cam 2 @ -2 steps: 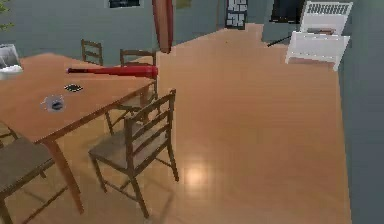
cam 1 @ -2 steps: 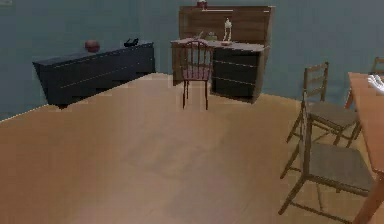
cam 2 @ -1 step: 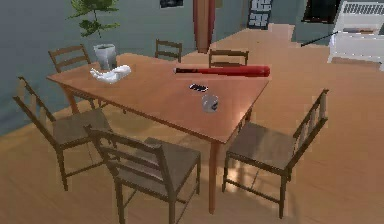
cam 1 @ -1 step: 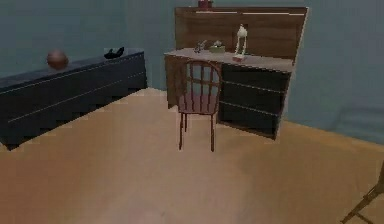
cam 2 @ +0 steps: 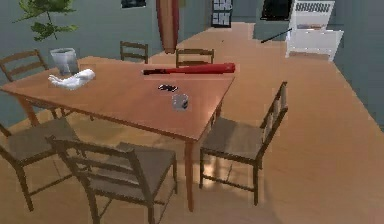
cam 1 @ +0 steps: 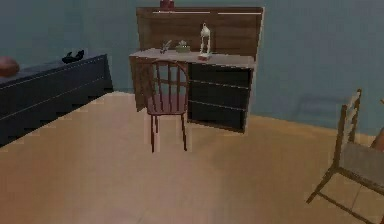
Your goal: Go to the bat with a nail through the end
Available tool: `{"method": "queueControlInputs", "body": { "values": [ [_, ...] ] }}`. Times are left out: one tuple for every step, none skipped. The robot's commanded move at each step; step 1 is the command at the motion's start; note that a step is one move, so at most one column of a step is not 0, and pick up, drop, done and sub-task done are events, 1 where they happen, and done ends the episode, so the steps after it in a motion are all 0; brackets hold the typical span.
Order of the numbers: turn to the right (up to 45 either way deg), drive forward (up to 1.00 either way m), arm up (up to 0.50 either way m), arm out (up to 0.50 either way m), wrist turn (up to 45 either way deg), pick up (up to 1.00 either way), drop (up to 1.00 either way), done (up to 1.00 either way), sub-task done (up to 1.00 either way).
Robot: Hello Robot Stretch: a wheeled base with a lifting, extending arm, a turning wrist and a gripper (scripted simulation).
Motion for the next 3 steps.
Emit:
{"method": "queueControlInputs", "body": {
  "values": [
    [0.0,0.20,0.00,0.00,0.0,0.00,0.00,0.00,0.00],
    [21.0,0.00,0.00,0.00,0.0,0.00,0.00,0.00,0.00],
    [0.0,1.00,0.00,0.00,0.0,0.00,0.00,0.00,0.00]
  ]
}}
